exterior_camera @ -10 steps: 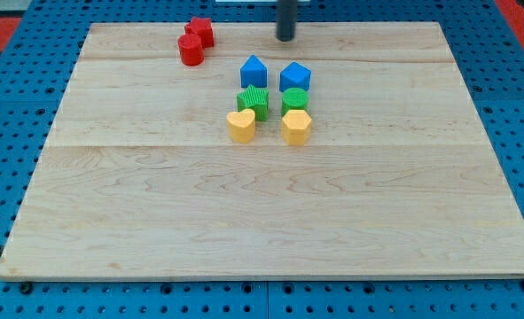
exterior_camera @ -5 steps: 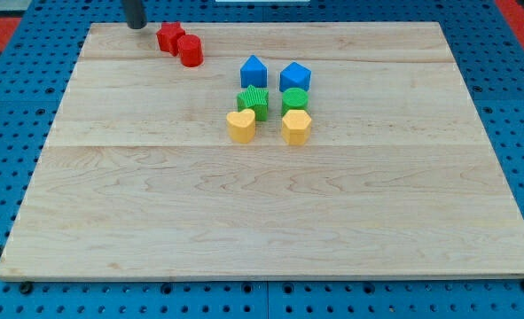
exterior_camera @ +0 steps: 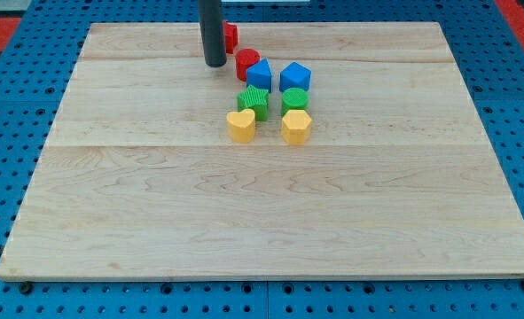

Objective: Move the red circle right to the green circle

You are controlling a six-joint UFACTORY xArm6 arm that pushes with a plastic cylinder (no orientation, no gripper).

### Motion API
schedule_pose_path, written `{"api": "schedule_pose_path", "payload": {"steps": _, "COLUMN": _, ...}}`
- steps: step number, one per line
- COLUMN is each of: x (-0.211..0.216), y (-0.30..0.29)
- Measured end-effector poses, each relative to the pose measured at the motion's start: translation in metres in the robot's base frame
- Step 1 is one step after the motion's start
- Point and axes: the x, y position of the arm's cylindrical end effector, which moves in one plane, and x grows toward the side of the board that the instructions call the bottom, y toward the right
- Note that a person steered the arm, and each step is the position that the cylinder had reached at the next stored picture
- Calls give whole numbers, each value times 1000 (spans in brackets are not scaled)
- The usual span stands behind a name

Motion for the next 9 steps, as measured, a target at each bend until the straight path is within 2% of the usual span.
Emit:
{"api": "schedule_pose_path", "payload": {"steps": 1, "x": 10, "y": 10}}
{"api": "schedule_pose_path", "payload": {"steps": 3, "x": -19, "y": 24}}
{"api": "schedule_pose_path", "payload": {"steps": 6, "x": -21, "y": 147}}
{"api": "schedule_pose_path", "payload": {"steps": 7, "x": -36, "y": 142}}
{"api": "schedule_pose_path", "payload": {"steps": 8, "x": -41, "y": 171}}
{"api": "schedule_pose_path", "payload": {"steps": 9, "x": -19, "y": 220}}
